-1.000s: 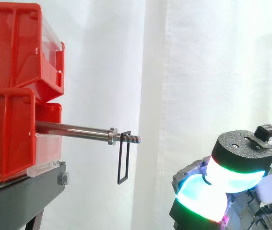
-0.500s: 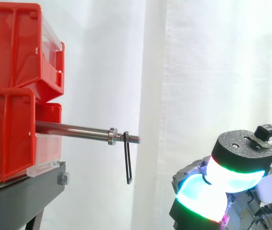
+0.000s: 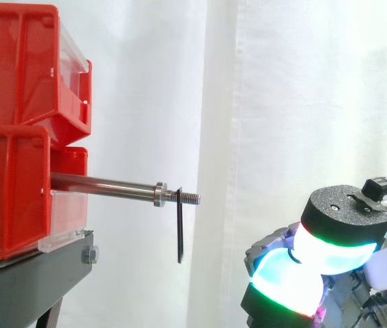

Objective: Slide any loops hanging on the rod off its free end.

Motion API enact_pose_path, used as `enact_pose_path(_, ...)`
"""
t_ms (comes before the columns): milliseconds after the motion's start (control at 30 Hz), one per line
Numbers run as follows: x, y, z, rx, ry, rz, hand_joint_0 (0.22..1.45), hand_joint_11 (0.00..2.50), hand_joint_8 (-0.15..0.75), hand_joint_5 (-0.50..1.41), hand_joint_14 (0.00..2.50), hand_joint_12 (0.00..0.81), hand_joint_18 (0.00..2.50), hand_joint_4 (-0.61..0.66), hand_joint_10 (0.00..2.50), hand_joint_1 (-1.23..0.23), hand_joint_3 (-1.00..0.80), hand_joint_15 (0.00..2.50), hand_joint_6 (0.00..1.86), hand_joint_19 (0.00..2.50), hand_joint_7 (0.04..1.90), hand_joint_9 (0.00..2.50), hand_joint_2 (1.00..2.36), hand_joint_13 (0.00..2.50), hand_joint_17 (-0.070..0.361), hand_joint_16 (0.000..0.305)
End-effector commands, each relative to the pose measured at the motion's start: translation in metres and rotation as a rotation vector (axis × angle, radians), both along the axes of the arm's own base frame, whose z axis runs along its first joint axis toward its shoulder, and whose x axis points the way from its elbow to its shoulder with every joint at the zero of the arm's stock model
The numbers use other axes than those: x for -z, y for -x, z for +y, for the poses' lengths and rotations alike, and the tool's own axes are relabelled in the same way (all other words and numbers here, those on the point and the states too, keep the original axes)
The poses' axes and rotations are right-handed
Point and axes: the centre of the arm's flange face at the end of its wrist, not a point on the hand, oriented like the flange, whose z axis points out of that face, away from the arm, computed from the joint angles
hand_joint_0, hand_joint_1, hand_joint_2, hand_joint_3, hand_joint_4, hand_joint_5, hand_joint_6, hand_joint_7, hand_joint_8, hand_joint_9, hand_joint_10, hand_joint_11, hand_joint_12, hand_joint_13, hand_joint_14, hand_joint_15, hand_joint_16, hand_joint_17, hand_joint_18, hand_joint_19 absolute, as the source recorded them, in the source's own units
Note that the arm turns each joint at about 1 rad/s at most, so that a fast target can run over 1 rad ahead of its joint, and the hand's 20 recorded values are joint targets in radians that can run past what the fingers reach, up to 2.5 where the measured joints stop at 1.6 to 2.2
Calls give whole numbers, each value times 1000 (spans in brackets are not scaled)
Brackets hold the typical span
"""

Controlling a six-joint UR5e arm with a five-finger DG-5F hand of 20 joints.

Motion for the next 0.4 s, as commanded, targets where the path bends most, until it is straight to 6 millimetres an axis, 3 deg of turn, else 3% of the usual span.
enact_pose_path(0, 0, 0, 0, 0, 0, 0, 686, 391, 267, -129, 6, 330, 787, -213, 13, -839, -114, 167, 925, 393, 1093, 1038, 1016, 646, 100, 44)
enact_pose_path(367, 1, 0, 0, 0, 0, 2, 687, 392, 267, -129, 6, 330, 786, -215, 13, -838, -117, 168, 926, 394, 1093, 1037, 1015, 648, 100, 44)
